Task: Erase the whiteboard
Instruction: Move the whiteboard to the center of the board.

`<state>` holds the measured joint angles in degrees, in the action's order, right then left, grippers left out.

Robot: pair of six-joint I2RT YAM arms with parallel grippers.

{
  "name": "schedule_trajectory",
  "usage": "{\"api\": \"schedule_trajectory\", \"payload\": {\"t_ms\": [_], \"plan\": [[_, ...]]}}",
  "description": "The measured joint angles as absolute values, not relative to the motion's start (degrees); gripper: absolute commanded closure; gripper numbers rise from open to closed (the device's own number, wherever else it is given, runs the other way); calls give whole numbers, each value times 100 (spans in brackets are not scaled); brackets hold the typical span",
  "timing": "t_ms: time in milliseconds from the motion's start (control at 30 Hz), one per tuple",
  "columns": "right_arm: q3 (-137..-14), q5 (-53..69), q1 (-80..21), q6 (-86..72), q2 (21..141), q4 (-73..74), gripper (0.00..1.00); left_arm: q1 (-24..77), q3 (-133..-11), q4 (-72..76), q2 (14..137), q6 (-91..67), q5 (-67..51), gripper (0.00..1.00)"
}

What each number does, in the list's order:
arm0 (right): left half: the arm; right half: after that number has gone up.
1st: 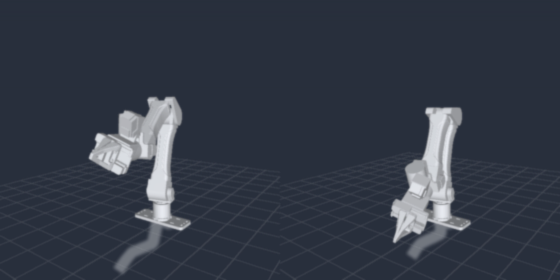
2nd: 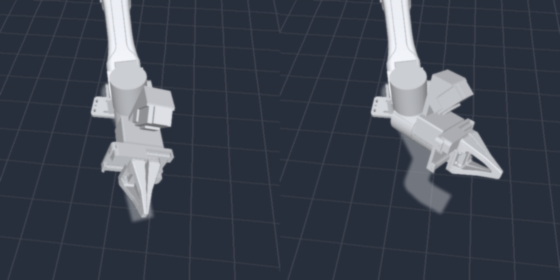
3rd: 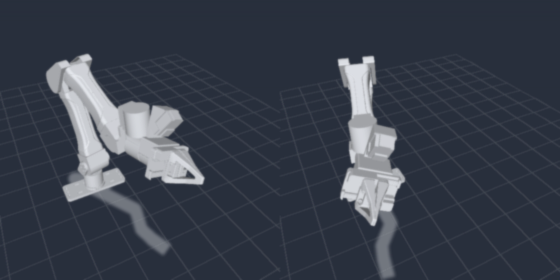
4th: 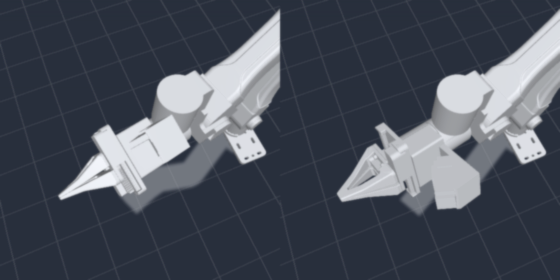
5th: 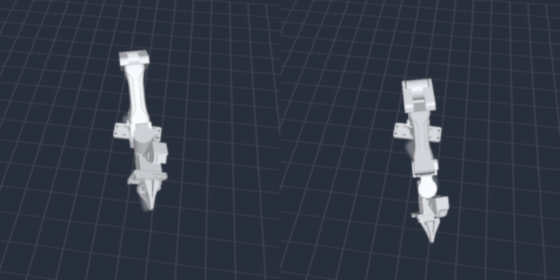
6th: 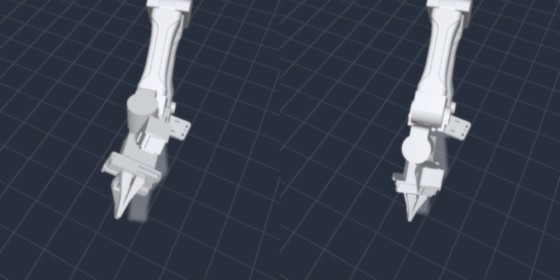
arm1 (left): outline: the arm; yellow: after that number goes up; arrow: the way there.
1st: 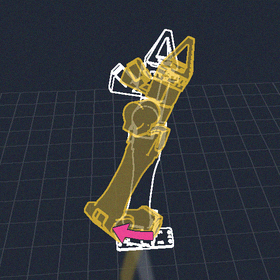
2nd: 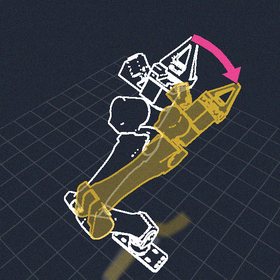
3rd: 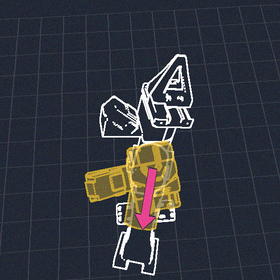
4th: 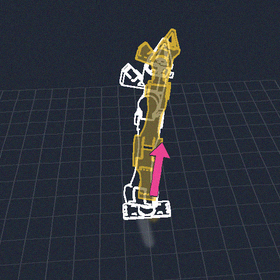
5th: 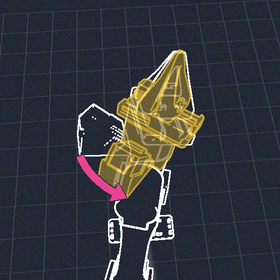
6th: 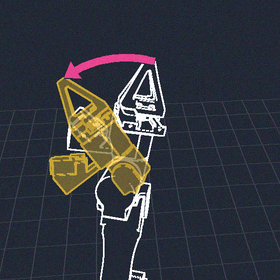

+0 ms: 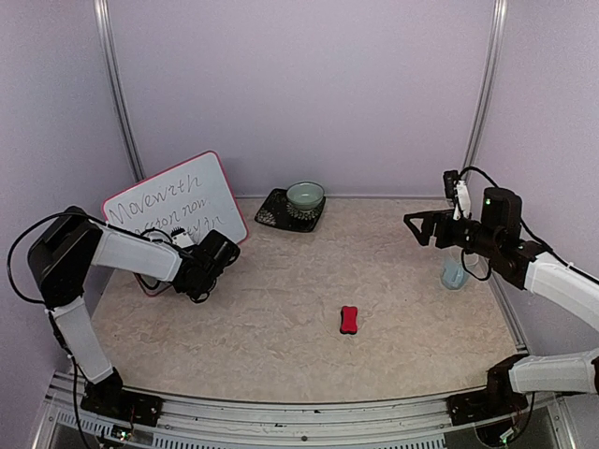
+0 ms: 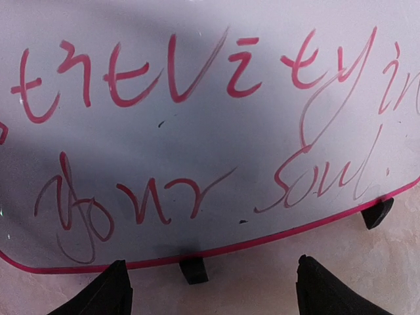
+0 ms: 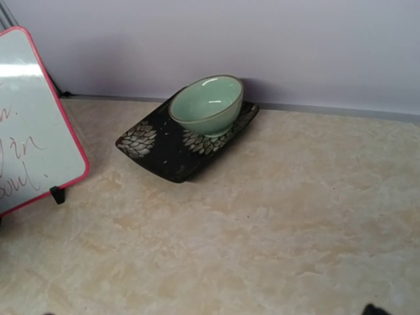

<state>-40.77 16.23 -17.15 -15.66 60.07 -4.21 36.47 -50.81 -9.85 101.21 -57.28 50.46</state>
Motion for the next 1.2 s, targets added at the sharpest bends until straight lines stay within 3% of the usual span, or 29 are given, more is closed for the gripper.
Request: {"api": "schedule_trajectory", "payload": {"t_ms": [467,1200], "plan": [[-4077,1625,-1715,-1494,6007,-414,0,3715,-5402,-1828,10628,-6748,5286,20],[-4077,1673,-1715,-1485,6007,-412,0,3592,-5631,-1857,11229,-7015,5441,44]]}}
